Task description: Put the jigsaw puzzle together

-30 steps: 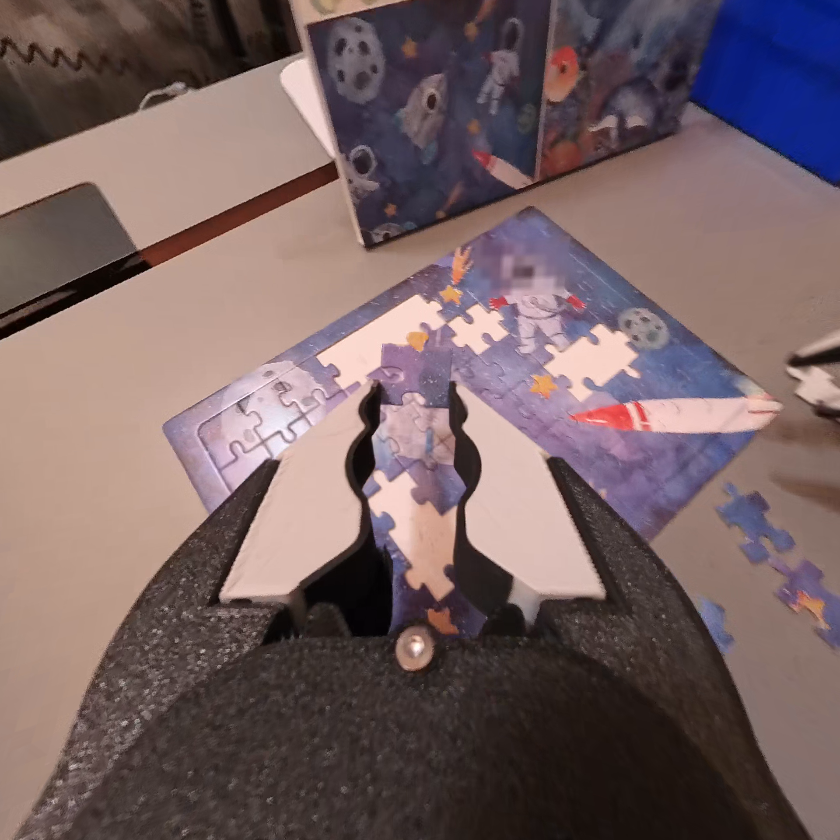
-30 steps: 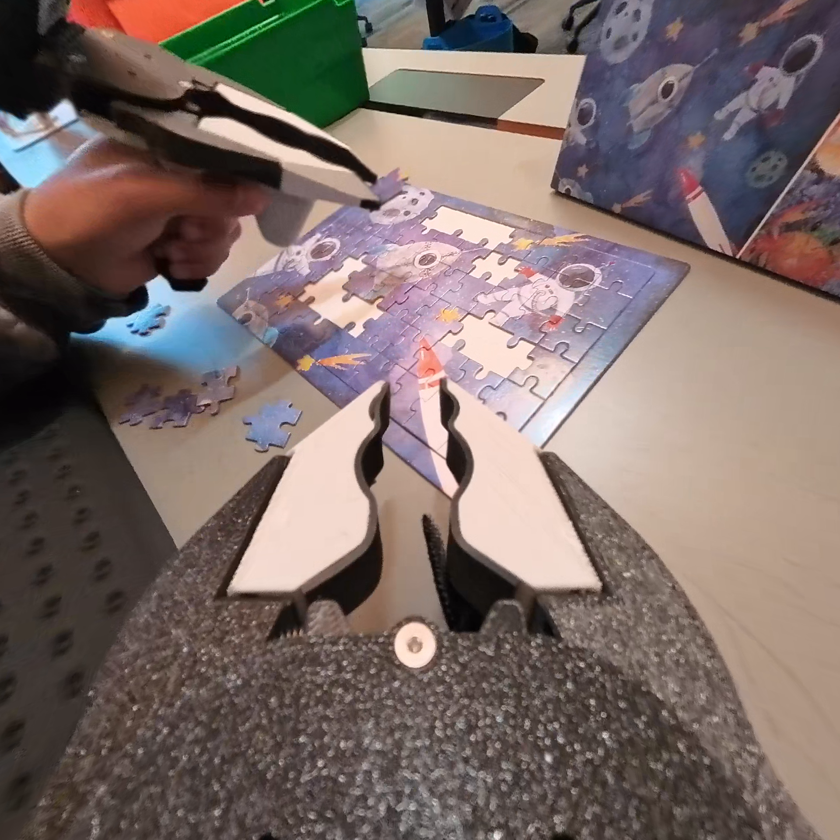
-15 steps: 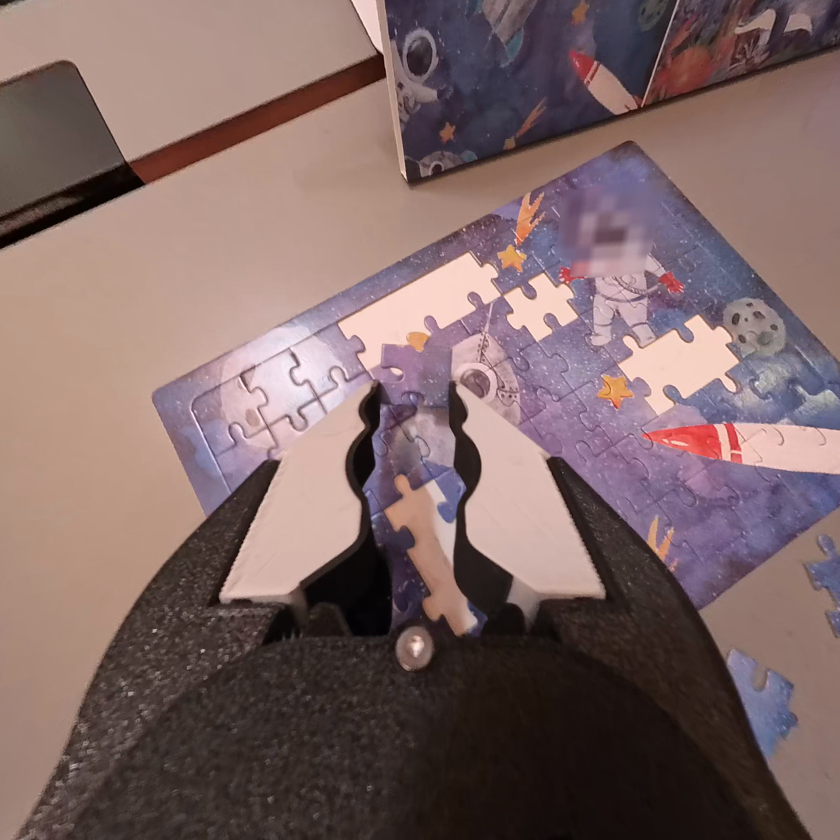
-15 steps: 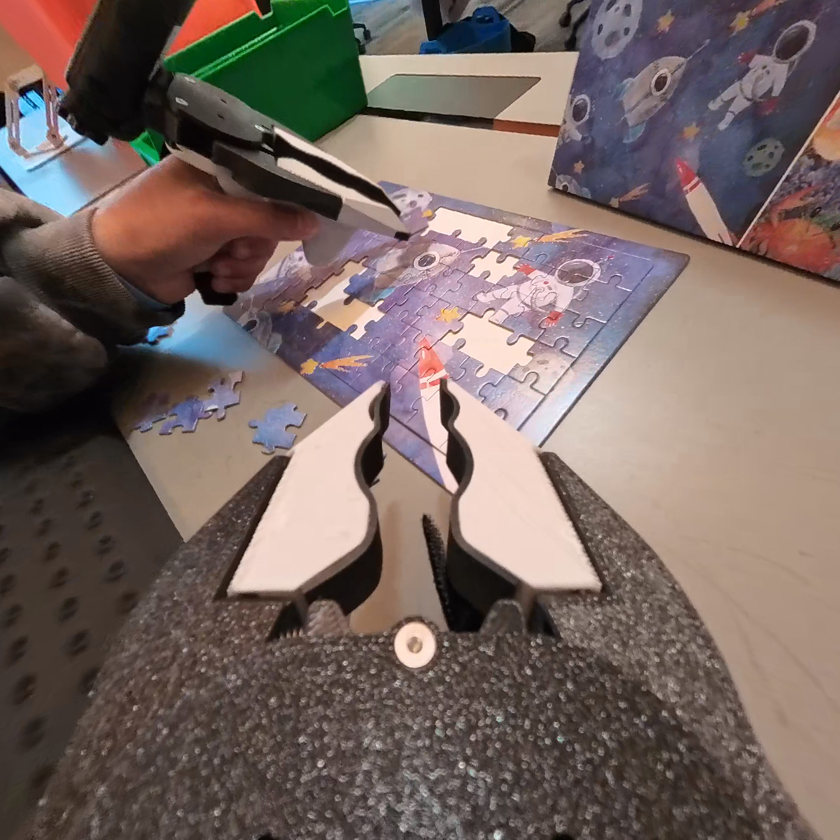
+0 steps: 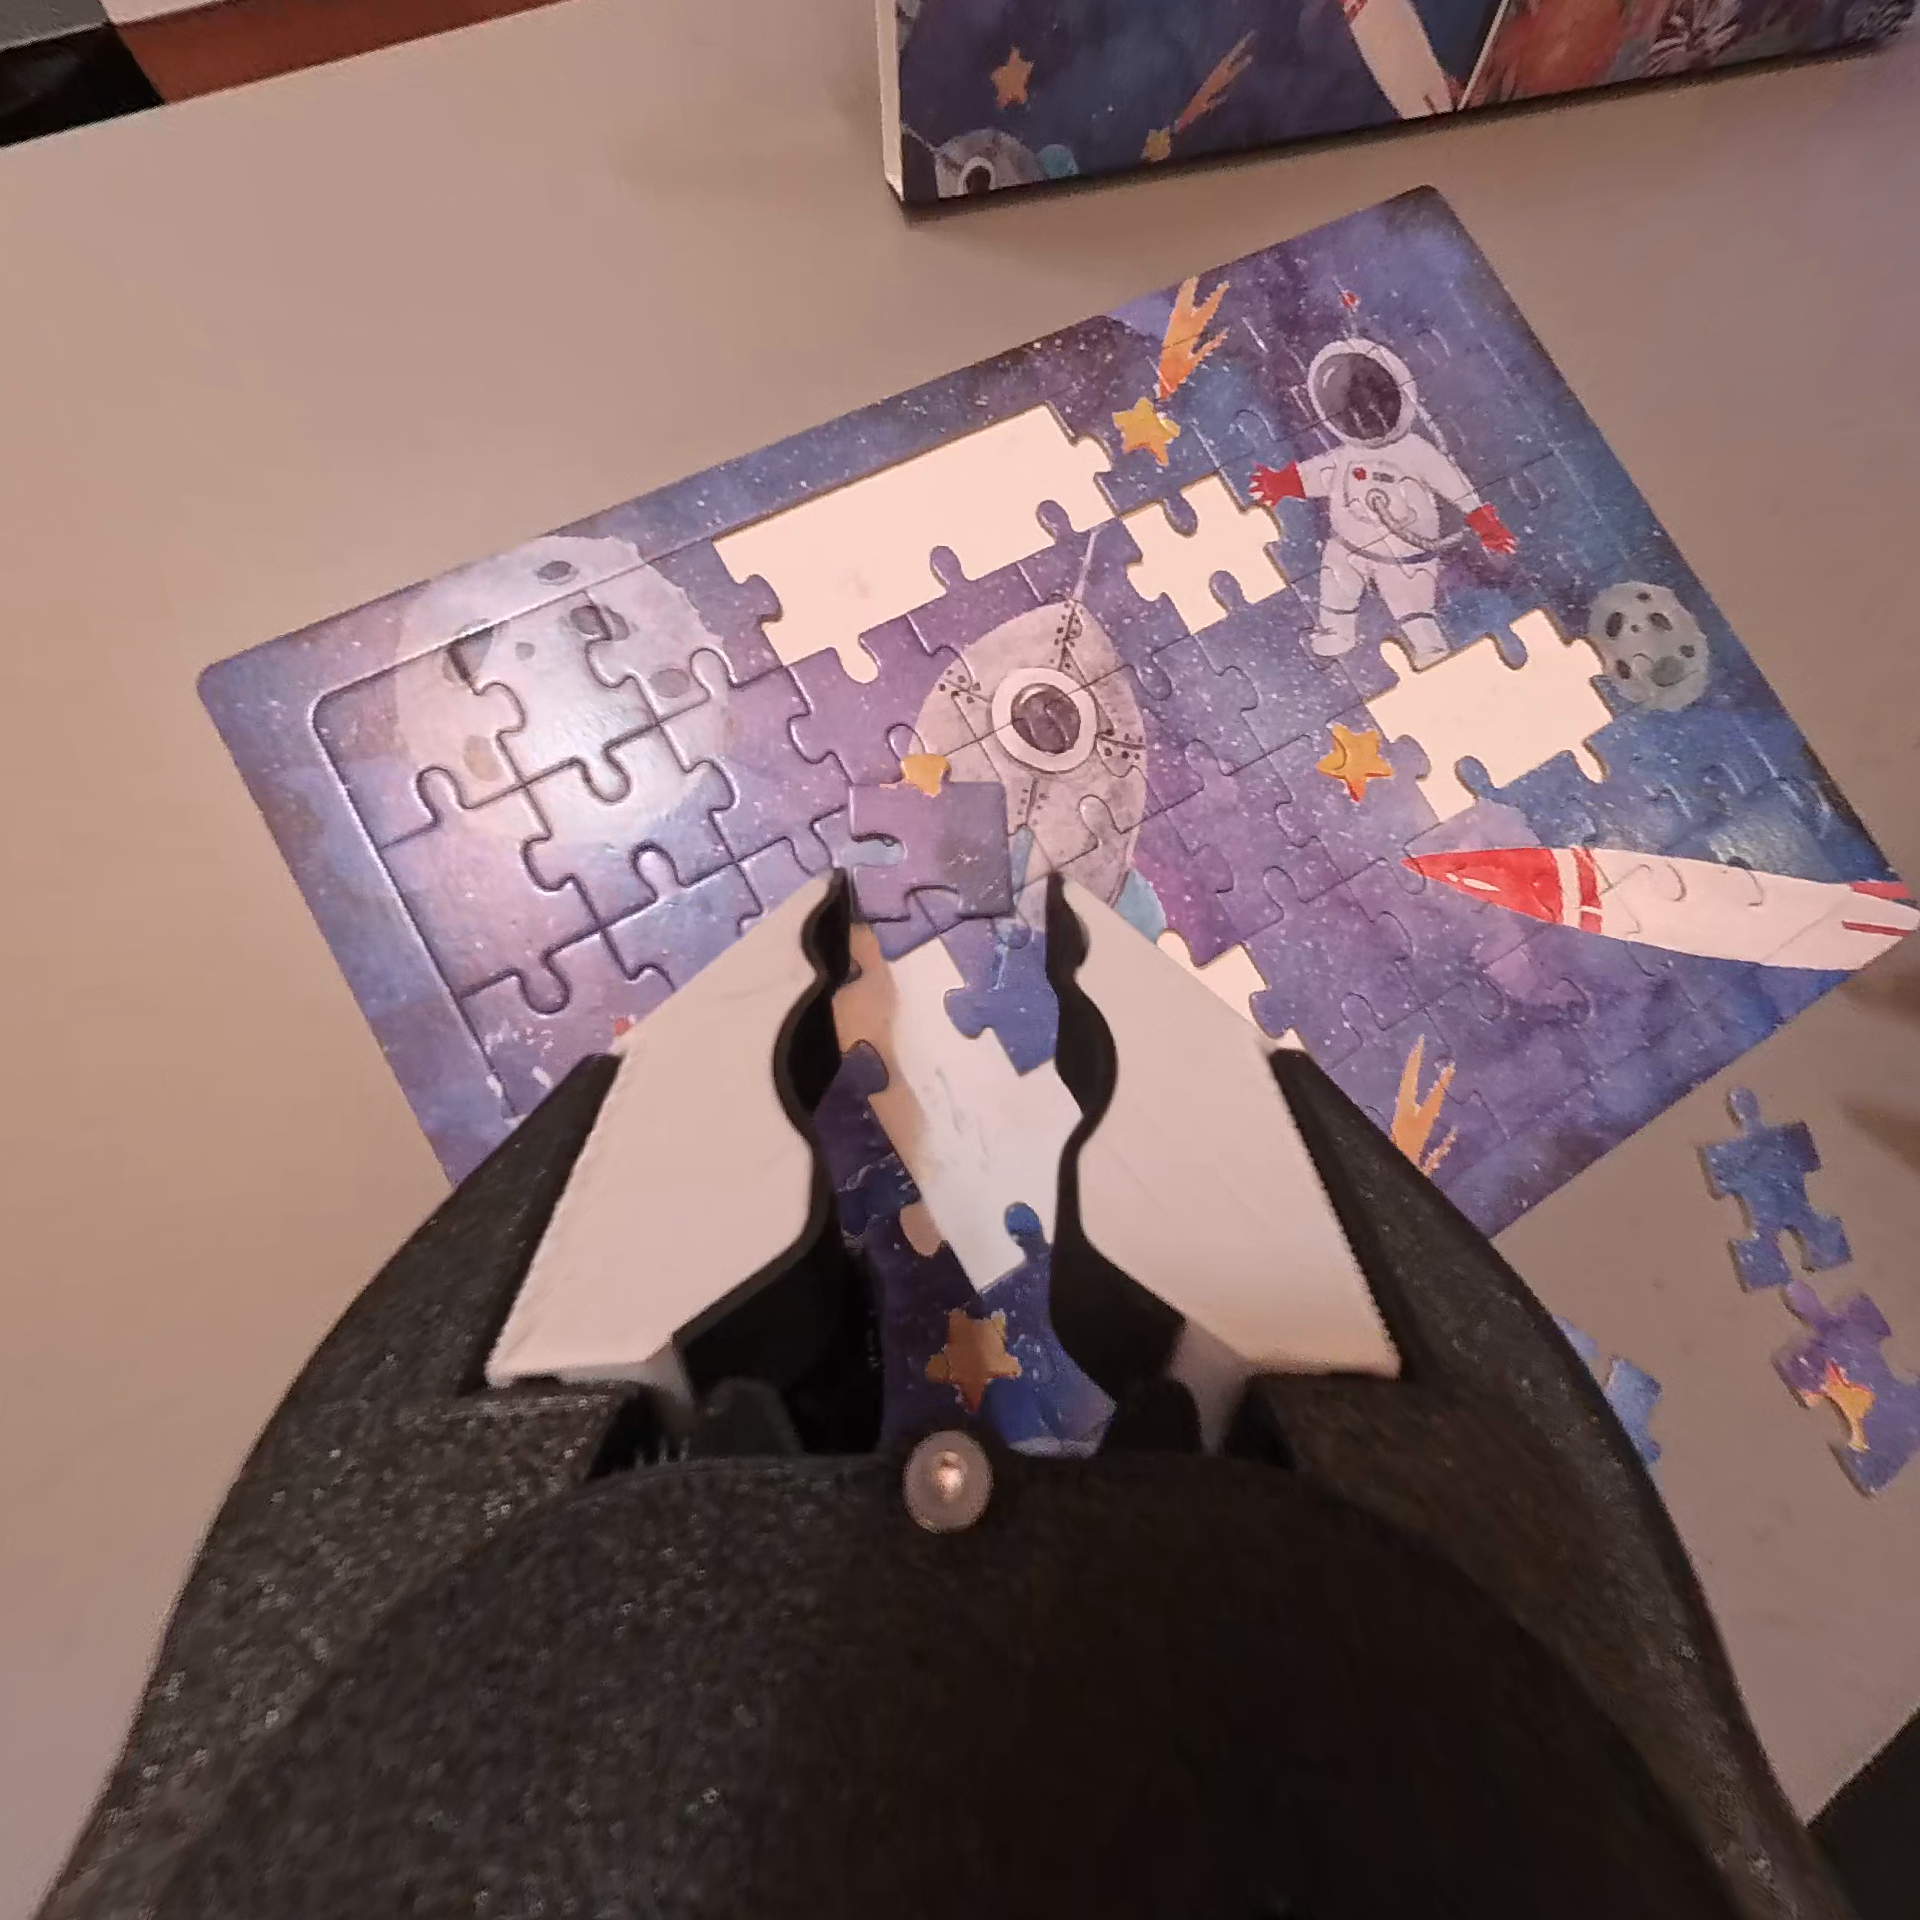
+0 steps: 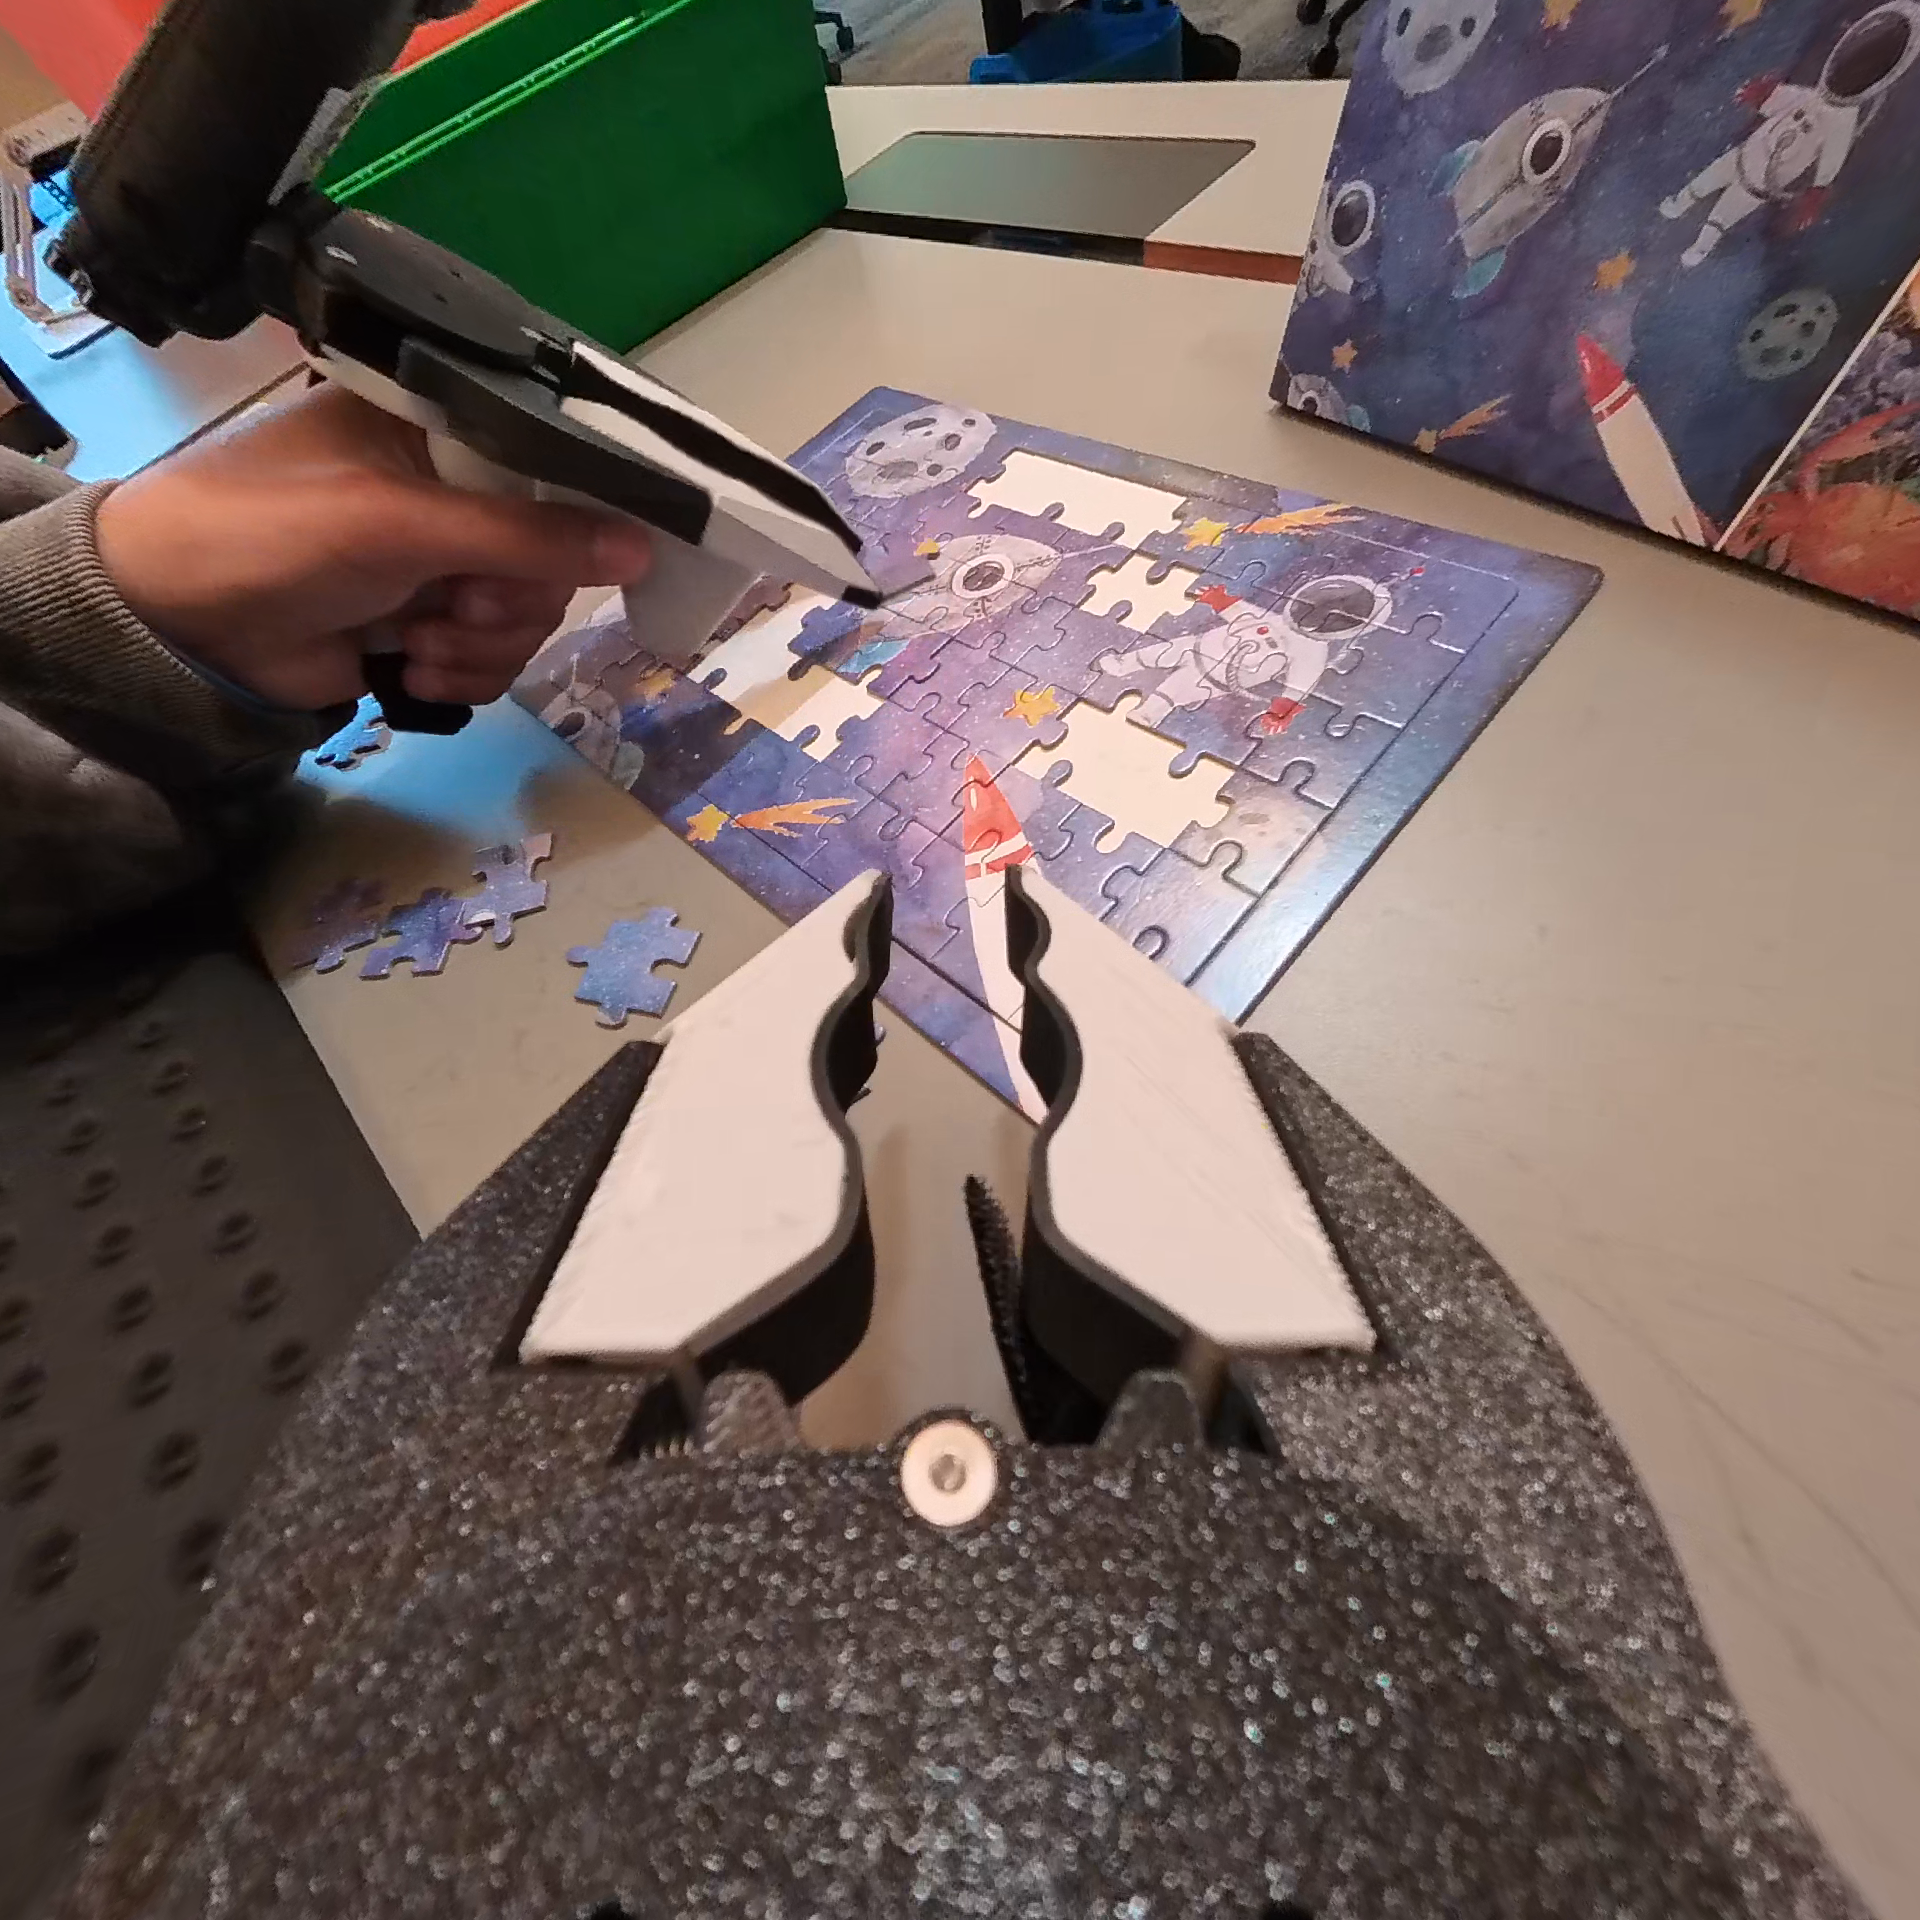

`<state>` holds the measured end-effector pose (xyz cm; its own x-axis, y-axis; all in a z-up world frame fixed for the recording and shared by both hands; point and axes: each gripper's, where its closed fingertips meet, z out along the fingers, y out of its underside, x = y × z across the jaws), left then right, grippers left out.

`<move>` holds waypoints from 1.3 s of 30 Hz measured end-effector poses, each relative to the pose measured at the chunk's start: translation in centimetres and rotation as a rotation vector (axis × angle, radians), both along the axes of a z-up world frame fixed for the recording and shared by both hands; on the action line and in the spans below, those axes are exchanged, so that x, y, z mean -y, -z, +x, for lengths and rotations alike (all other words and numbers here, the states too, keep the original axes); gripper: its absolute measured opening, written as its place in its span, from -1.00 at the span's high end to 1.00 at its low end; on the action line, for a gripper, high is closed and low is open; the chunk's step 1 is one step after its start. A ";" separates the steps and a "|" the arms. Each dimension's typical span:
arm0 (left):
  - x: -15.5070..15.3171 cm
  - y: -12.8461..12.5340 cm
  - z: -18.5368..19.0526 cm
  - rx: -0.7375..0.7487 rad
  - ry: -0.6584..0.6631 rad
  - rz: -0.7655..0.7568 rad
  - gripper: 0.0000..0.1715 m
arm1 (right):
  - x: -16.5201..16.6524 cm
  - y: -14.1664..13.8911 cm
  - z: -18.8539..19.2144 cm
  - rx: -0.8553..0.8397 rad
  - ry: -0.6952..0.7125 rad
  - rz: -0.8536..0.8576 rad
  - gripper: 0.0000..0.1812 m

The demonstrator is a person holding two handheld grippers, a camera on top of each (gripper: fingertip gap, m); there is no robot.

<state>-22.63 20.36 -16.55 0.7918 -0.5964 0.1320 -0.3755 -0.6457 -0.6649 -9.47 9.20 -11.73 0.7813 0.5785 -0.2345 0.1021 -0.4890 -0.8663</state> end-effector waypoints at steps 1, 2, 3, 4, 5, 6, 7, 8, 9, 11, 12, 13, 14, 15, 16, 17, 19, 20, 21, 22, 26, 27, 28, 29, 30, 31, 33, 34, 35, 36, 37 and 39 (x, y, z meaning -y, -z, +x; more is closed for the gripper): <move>0.1 0.0 0.0 0.007 0.000 -0.003 0.56 | 0.0 0.0 0.0 -0.001 0.000 -0.001 0.76; 0.1 0.0 0.1 0.018 0.001 -0.009 0.56 | 0.0 0.0 0.0 -0.002 -0.002 -0.003 0.77; 0.3 -0.1 0.3 0.032 0.008 -0.021 0.56 | 0.0 0.1 0.0 -0.003 -0.003 -0.005 0.77; 0.6 -0.2 0.6 0.046 0.019 -0.030 0.57 | 0.0 0.1 0.0 -0.003 -0.004 -0.007 0.77; 0.7 -0.3 0.8 0.049 0.025 -0.028 0.57 | 0.0 0.1 -0.1 -0.003 -0.006 -0.007 0.77; 0.8 -0.3 0.9 0.042 0.033 -0.015 0.57 | 0.0 0.1 -0.1 -0.003 -0.007 -0.009 0.76; 1.0 -0.3 1.2 0.031 0.048 -0.007 0.57 | 0.0 0.2 -0.1 -0.003 -0.008 -0.010 0.77; 1.1 -0.2 1.4 0.021 0.060 -0.004 0.57 | 0.0 0.2 -0.1 -0.003 -0.009 -0.011 0.77; 1.1 -0.2 1.6 0.020 0.067 0.003 0.57 | 0.0 0.2 -0.1 -0.003 -0.009 -0.012 0.77; 1.5 -0.2 2.3 0.035 0.092 0.001 0.57 | 0.0 0.2 -0.1 -0.004 -0.011 -0.013 0.77; 1.6 -0.2 2.6 0.035 0.097 0.007 0.57 | 0.1 0.2 -0.2 -0.004 -0.012 -0.014 0.77; 1.7 -0.2 2.9 0.036 0.108 0.012 0.57 | 0.1 0.2 -0.2 -0.003 -0.013 -0.014 0.76; 2.1 -0.3 3.4 0.046 0.133 0.009 0.57 | 0.1 0.3 -0.2 -0.002 -0.014 -0.015 0.76; 2.5 -0.3 3.9 0.061 0.162 0.002 0.57 | 0.1 0.3 -0.2 -0.001 -0.015 -0.016 0.76; 2.9 -0.4 4.4 0.072 0.187 -0.003 0.57 | 0.1 0.3 -0.2 0.001 -0.015 -0.016 0.76; 3.3 -0.4 4.8 0.078 0.207 -0.003 0.57 | 0.1 0.3 -0.2 0.002 -0.016 -0.016 0.76; 3.6 -0.6 5.2 0.075 0.235 0.009 0.57 | 0.1 0.3 -0.2 0.003 -0.016 -0.016 0.76; 3.5 -0.6 5.1 0.066 0.235 0.020 0.57 | 0.1 0.3 -0.2 0.002 -0.016 -0.016 0.76; 3.3 -0.7 4.9 0.059 0.230 0.031 0.58 | 0.1 0.3 -0.2 0.002 -0.017 -0.017 0.76; 3.2 -0.7 4.8 0.052 0.225 0.036 0.58 | 0.1 0.4 -0.2 0.002 -0.017 -0.017 0.76; 3.2 -0.3 4.9 0.054 0.230 0.026 0.58 | 0.1 0.4 -0.3 0.002 -0.021 -0.021 0.76; 3.3 -0.3 5.1 0.056 0.235 0.025 0.58 | 0.1 0.5 -0.3 0.002 -0.022 -0.022 0.76; 3.5 -0.3 5.3 0.056 0.244 0.029 0.58 | 0.1 0.5 -0.3 0.003 -0.022 -0.022 0.76; 3.7 -0.3 5.5 0.055 0.254 0.029 0.58 | 0.1 0.5 -0.3 0.003 -0.022 -0.022 0.76; 3.9 -0.3 5.8 0.059 0.264 0.027 0.59 | 0.1 0.5 -0.3 0.003 -0.023 -0.022 0.76; 4.3 -0.3 6.2 0.068 0.279 0.021 0.60 | 0.1 0.5 -0.3 0.002 -0.023 -0.023 0.76; 5.1 -0.3 7.0 0.075 0.315 0.017 0.61 | 0.1 0.5 -0.3 0.001 -0.023 -0.024 0.76; 5.4 -0.1 7.2 0.067 0.331 0.020 0.61 | 0.1 0.5 -0.3 0.002 -0.023 -0.025 0.76; 5.6 -0.1 7.4 0.056 0.342 0.028 0.60 | 0.1 0.5 -0.3 0.002 -0.023 -0.025 0.76; 5.7 -0.1 7.6 0.050 0.351 0.038 0.61 | 0.1 0.5 -0.3 0.004 -0.024 -0.025 0.76; 5.8 -0.2 7.7 0.051 0.360 0.042 0.61 | 0.1 0.5 -0.3 0.005 -0.024 -0.024 0.76; 5.6 -0.6 7.6 0.058 0.356 0.059 0.61 | 0.1 0.6 -0.4 0.007 -0.025 -0.026 0.76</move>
